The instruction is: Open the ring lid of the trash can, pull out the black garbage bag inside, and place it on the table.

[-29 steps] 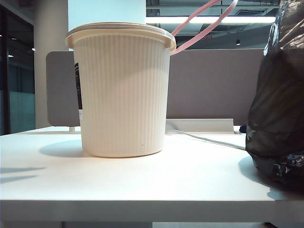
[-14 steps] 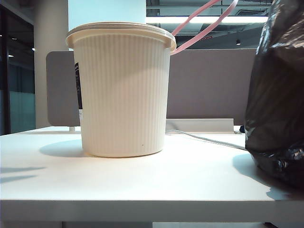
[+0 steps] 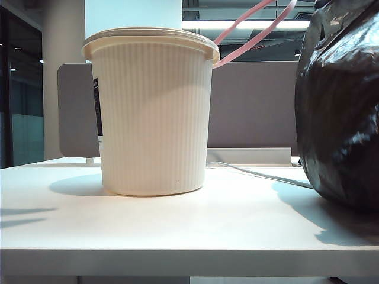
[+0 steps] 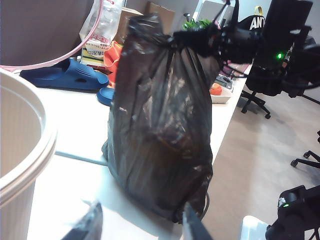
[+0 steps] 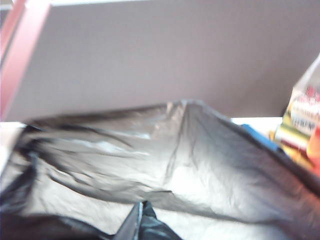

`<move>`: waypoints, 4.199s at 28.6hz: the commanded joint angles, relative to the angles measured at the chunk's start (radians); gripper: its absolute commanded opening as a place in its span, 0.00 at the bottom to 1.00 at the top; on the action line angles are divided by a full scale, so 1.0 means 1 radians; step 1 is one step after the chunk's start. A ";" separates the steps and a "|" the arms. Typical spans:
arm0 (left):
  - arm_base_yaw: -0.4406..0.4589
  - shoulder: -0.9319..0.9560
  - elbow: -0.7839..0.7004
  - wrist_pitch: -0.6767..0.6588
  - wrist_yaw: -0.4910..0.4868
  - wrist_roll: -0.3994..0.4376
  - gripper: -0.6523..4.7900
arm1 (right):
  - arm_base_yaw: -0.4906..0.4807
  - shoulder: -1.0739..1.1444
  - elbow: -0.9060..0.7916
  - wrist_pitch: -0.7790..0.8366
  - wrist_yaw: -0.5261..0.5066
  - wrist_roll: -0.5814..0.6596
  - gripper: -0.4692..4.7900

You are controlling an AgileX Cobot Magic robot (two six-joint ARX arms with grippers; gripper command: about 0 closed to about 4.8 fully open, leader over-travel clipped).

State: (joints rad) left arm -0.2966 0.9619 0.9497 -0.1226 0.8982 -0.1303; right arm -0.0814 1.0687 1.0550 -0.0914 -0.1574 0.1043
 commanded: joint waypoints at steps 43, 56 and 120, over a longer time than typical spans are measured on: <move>-0.001 -0.003 0.002 0.013 0.007 0.000 0.50 | -0.023 0.394 0.547 0.037 -0.045 0.000 0.09; -0.001 -0.003 0.002 0.011 0.008 0.002 0.50 | 0.026 0.439 0.542 -0.040 -0.071 -0.005 0.09; -0.001 -0.077 0.002 -0.070 0.056 0.002 0.50 | 0.149 0.251 0.217 -0.381 0.051 -0.026 0.62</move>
State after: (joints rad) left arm -0.2966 0.8883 0.9497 -0.2050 0.9405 -0.1291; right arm 0.0669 1.3315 1.2686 -0.4248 -0.1116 0.0811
